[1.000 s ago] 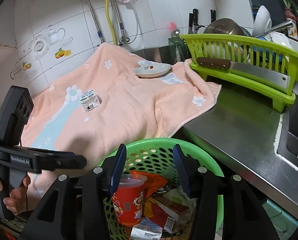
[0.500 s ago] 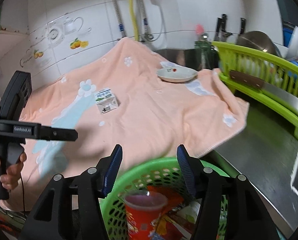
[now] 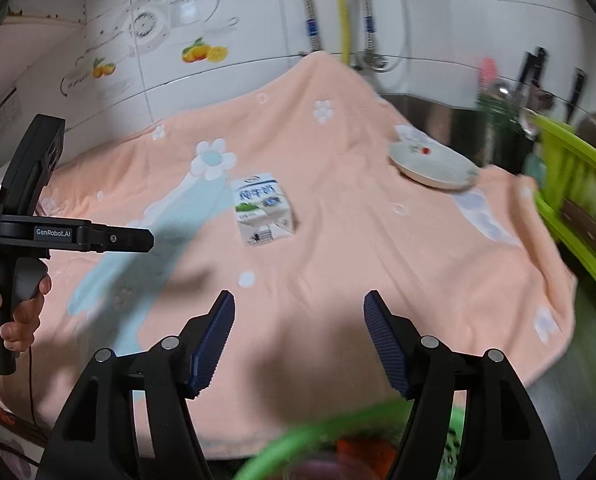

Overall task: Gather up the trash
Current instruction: 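Reach and grasp the white milk carton with the right tool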

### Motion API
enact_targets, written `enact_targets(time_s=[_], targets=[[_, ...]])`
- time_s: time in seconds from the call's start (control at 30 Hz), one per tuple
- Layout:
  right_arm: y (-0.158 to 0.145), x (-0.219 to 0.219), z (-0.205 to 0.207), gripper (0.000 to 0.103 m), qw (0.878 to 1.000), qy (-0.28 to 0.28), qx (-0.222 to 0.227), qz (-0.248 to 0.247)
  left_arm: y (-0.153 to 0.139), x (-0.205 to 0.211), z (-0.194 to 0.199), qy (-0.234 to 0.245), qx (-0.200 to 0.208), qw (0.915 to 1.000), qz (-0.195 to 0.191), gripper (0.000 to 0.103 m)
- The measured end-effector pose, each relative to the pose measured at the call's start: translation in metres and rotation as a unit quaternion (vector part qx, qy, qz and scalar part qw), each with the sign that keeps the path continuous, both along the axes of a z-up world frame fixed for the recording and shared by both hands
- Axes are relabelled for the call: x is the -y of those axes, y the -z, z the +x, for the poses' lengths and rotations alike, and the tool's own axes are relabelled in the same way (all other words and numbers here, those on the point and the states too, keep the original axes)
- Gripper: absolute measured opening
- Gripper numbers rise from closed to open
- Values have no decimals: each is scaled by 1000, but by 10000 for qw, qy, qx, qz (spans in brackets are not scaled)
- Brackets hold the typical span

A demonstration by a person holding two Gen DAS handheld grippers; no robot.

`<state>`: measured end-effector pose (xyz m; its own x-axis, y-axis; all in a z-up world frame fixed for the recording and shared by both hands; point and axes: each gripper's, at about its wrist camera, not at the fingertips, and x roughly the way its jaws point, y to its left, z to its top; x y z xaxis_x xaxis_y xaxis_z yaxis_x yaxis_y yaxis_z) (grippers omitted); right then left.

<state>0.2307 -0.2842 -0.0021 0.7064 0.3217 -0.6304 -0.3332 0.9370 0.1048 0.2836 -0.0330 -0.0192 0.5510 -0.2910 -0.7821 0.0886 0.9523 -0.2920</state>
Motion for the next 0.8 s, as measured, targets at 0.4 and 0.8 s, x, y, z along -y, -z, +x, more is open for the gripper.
enact_targets(time_s=[0.4,0.8], targets=[[10,-64,95,70,9978,-599,-201,-214,10,-48,40,-490,14,9985,254,82],[44,-100,171,76,9940,-756,-557,-568,29,-74,54,-707,-146,9971,219,82]])
